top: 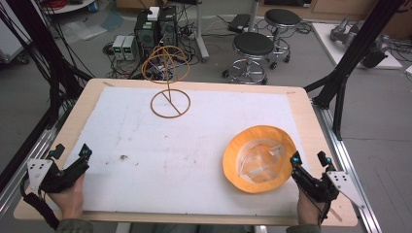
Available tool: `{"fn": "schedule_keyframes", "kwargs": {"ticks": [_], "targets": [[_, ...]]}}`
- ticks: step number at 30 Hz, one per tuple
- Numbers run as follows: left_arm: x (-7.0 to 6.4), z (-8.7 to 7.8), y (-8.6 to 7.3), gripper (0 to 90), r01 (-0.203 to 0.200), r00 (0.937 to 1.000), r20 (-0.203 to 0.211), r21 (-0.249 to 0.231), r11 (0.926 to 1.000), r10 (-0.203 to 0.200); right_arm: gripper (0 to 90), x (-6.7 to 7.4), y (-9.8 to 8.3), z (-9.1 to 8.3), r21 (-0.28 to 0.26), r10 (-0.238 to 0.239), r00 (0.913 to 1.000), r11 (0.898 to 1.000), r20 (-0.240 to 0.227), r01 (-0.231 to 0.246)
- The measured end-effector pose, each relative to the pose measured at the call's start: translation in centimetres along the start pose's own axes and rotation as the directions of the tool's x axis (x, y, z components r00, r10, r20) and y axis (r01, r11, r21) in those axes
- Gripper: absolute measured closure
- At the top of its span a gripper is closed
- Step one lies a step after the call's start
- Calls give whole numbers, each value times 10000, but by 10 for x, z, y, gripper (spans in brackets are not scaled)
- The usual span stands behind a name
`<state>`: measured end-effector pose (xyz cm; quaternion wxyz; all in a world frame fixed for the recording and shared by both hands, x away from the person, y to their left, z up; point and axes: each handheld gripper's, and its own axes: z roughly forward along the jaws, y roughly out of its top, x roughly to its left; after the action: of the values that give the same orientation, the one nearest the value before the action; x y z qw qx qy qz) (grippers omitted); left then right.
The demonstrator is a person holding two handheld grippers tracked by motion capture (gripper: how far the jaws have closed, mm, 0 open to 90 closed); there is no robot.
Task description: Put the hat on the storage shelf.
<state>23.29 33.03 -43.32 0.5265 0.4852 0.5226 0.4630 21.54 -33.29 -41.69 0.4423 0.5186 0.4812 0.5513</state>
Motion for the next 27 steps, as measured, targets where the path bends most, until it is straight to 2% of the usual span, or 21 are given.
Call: {"fn": "schedule_keyframes", "kwargs": {"ticks": [15,19,20,22,27], "targets": [[1,0,-1,211,18,10000,-85,67,10000,-17,149,-1,0,0,-92,-195,9996,9998,223,197],[1,0,-1,204,10,9999,-151,92,10000,-8,149,1,0,0,90,-53,9996,9999,274,51],[1,0,-1,204,28,9998,-174,89,10000,-26,149,0,-1,1,6,-210,9995,9998,218,209],[2,0,-1,204,30,9998,-191,90,10000,-29,149,0,0,1,11,-215,9996,9998,187,215],[1,0,-1,204,99,9997,-226,91,9999,-97,150,2,0,2,113,-16,10000,9999,4,16]]}}
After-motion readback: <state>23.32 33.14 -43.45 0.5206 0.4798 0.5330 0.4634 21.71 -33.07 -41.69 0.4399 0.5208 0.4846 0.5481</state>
